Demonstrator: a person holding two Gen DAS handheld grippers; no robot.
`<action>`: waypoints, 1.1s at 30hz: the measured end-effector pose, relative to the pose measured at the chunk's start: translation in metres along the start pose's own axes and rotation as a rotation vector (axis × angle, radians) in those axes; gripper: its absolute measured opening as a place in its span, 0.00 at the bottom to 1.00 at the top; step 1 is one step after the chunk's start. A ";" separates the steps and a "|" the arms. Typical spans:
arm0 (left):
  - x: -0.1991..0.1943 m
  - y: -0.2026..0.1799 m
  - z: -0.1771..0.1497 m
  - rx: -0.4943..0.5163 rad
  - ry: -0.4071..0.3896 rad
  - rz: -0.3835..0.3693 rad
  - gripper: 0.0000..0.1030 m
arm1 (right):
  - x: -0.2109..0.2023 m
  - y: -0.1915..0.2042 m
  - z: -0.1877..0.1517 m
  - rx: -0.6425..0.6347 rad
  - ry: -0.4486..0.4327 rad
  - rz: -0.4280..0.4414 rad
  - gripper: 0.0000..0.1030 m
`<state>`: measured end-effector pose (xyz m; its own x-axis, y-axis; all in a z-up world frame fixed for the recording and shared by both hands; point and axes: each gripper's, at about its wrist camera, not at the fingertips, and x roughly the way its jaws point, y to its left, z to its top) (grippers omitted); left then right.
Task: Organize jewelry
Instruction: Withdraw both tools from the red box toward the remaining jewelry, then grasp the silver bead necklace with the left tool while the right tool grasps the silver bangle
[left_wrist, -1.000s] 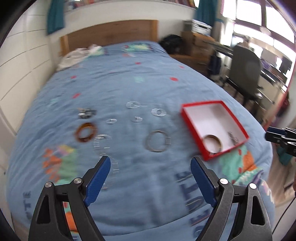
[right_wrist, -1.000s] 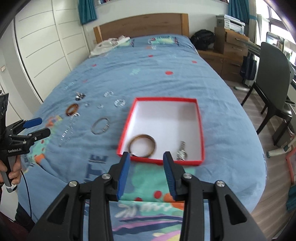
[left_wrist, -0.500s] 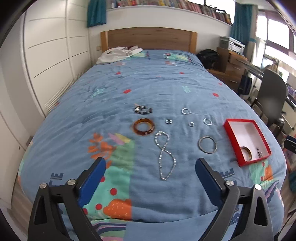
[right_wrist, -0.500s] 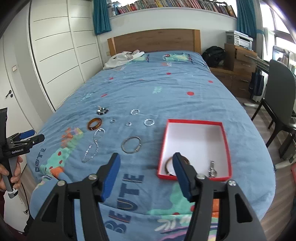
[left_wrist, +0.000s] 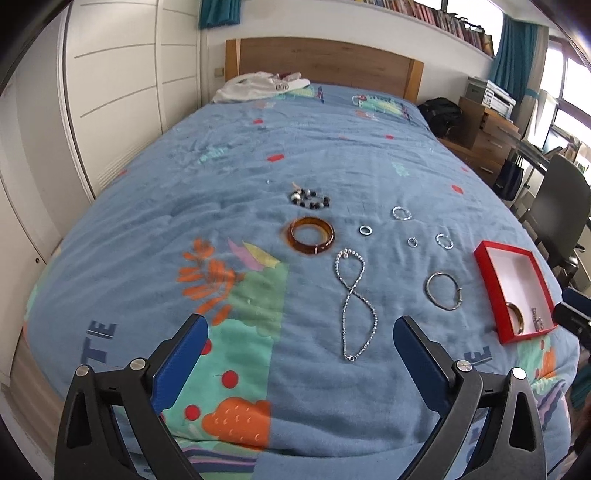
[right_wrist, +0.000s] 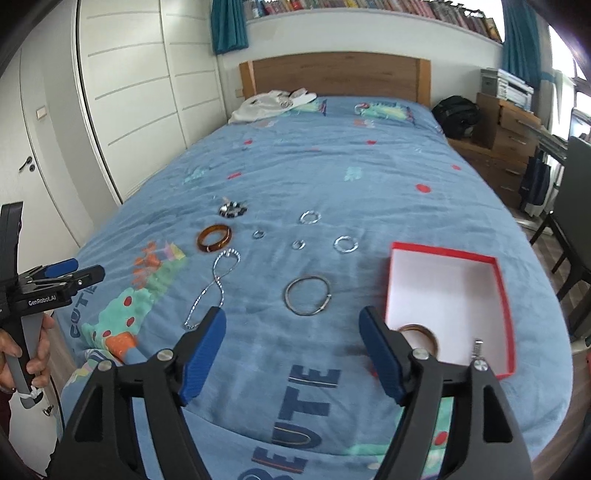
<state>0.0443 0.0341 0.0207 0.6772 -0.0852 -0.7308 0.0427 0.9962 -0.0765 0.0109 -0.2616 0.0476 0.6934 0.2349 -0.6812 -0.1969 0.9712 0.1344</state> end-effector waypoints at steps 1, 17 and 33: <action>0.009 -0.001 0.000 -0.006 0.012 -0.006 0.96 | 0.010 0.001 0.000 0.002 0.015 0.005 0.72; 0.130 -0.035 0.008 0.000 0.155 -0.030 0.97 | 0.147 -0.015 0.000 0.067 0.182 0.022 0.72; 0.197 -0.054 0.002 0.021 0.242 0.013 0.94 | 0.220 -0.030 -0.001 0.097 0.259 -0.030 0.73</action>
<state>0.1768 -0.0363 -0.1178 0.4824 -0.0720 -0.8730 0.0519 0.9972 -0.0536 0.1687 -0.2390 -0.1070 0.4949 0.2000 -0.8456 -0.1031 0.9798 0.1714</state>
